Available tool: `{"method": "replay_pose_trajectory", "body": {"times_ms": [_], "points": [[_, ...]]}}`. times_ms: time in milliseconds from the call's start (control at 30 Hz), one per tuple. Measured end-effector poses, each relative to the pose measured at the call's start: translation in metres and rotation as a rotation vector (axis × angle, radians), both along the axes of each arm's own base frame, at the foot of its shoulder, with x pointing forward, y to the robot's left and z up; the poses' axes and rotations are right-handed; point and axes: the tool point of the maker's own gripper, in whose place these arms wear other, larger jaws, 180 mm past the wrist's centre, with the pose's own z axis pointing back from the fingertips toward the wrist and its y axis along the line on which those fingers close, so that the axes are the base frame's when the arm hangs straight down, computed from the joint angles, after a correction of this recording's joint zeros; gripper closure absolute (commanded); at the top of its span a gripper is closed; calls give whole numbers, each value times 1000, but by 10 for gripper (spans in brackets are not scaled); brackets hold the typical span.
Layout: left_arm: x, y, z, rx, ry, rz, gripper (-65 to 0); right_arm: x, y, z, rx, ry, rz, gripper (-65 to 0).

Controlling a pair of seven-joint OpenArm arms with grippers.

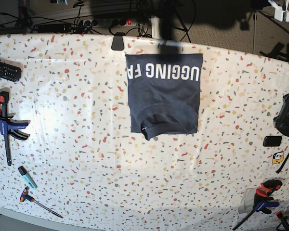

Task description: Fold the T-shirt properly

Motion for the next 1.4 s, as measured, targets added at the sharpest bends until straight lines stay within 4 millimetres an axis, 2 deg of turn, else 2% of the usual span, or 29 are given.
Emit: {"method": "replay_pose_trajectory", "body": {"times_ms": [133,300,467,600,700,867,967,1100,1200,1267,1400], "points": [[-34,16,-33,26,111,50,0,-17,-3,-43,36,85,-44,0],[-55,19,-70,-15,204,119,0,-32,-14,-86,86,189,-92,0],[-73,11,-98,-83,276,200,0,-43,-38,-115,85,254,-143,0],[-85,6,-117,-78,361,177,0,-45,-55,-130,52,279,-143,0],[-86,2,-127,-86,379,190,0,-38,-63,-138,40,257,-164,0],[-88,-1,-144,-66,434,240,0,-19,-63,-149,44,222,-187,0],[-84,-22,-154,-82,465,192,0,-13,-55,-156,45,245,-123,0],[-77,-48,-168,-71,496,192,0,-3,-32,-164,77,251,-26,0],[-69,-66,-173,-66,483,174,0,-5,-19,-172,58,262,33,0],[-62,-70,-176,-42,449,177,0,-12,-15,-177,18,274,83,0],[-61,-85,-180,-23,438,161,0,-25,-10,-184,-54,305,190,0]]}}
